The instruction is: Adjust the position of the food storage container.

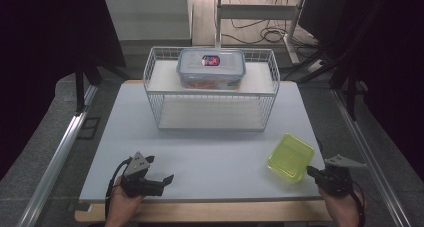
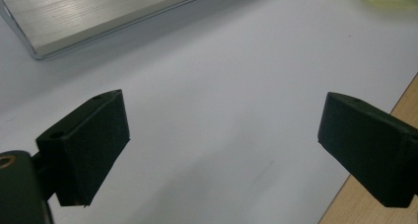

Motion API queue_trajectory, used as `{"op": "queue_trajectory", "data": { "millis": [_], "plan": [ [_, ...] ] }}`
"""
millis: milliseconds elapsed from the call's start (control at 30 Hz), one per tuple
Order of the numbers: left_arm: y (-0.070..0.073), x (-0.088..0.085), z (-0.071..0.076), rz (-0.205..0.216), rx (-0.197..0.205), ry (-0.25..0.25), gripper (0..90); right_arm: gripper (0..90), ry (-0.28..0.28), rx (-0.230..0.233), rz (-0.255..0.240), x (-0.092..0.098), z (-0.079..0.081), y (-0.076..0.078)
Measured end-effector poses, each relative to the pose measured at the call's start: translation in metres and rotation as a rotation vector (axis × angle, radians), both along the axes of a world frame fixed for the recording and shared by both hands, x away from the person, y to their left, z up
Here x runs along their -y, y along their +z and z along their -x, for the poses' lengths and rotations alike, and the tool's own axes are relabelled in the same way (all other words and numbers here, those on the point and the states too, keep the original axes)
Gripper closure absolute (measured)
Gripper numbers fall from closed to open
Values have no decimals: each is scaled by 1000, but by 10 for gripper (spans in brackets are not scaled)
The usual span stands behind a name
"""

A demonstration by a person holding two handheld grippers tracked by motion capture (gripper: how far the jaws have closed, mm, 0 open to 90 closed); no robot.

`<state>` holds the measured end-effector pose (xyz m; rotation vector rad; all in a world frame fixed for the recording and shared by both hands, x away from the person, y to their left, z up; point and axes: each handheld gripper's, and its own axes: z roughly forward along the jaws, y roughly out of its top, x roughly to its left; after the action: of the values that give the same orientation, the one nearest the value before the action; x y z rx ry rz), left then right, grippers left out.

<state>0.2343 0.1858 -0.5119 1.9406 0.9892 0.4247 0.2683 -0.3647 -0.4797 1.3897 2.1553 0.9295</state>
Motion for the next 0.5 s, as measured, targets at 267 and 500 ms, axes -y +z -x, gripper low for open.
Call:
{"op": "queue_trajectory", "data": {
  "millis": [267,500],
  "plan": [
    [0,-1,0,5,3,-1,53,894,94,-8,2,-25,-1,2],
    [1,-2,-1,11,4,6,55,894,-30,55,37,5,-40,14]
  ]
}}
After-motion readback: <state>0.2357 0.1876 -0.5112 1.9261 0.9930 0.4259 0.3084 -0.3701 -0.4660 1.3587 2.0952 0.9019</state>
